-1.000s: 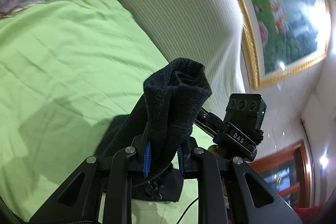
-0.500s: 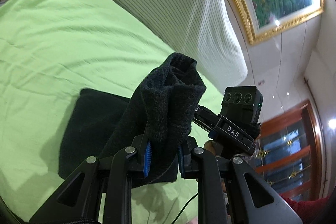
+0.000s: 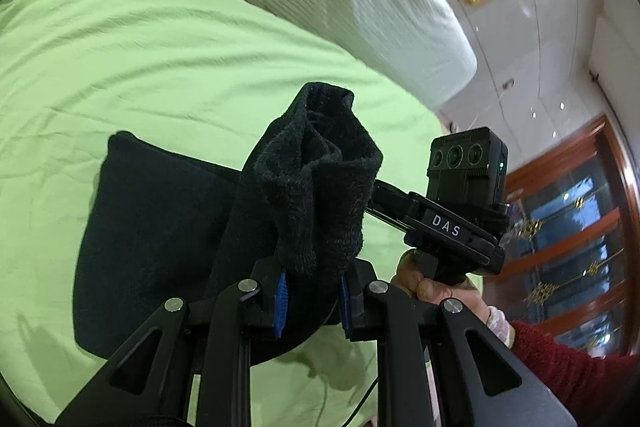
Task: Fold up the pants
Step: 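Lift the folded end with the left gripper and fold it over the stack, then open the left gripper and release the folded end onto the stack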
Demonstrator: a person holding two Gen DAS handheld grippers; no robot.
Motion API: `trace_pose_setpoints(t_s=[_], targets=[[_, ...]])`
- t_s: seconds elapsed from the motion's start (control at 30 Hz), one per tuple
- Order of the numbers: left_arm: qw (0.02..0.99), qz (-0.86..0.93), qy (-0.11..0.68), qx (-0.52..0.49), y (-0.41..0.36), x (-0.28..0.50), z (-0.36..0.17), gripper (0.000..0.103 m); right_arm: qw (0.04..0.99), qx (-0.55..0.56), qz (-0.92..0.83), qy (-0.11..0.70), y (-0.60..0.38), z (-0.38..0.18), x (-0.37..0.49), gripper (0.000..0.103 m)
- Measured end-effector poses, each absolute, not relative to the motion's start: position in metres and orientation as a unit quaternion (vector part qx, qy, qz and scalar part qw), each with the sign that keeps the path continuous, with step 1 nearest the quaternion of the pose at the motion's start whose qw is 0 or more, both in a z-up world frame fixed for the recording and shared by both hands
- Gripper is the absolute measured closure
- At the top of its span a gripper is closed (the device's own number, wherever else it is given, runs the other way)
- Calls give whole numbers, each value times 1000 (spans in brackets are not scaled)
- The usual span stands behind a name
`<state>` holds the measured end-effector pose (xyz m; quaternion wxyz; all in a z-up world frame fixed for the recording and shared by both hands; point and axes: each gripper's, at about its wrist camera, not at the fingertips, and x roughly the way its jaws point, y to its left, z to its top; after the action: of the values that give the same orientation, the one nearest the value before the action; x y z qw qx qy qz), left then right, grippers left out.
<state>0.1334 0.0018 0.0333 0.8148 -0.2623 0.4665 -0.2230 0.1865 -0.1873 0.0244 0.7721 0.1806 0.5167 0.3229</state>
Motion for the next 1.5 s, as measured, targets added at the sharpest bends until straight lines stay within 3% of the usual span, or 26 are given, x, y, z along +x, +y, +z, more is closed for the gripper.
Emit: trace_pose_setpoints(t_s=[0.27,0.43,0.73,0.83,0.97,1.03,1.1,1.17,1.5], targets=[[813,-223,487,-228,-29,147,20,84,779,182,291,524,-210,13,175,79],[815,-234,494,-193,-52,148,14,74,784,178,264,533,-219,10,170,78],[801,-249,519,-167,-86,155,-2,68,800,209,199,526,-255,13,152,78],[792,-260,526,-171,-94,158,-5,56,806,222,183,517,-265,19,144,78],[784,-277,529,-171,-106,159,-2,47,811,229,161,514,-274,25,132,78],[779,-287,531,-168,-110,159,1,44,812,235,149,514,-277,26,127,70],[777,-293,531,-168,-109,157,3,42,815,241,136,509,-281,29,121,52],[775,-294,532,-171,-108,157,5,38,821,239,124,504,-283,34,117,47],[783,-267,521,-211,-68,158,13,34,834,212,100,499,-262,52,108,39]])
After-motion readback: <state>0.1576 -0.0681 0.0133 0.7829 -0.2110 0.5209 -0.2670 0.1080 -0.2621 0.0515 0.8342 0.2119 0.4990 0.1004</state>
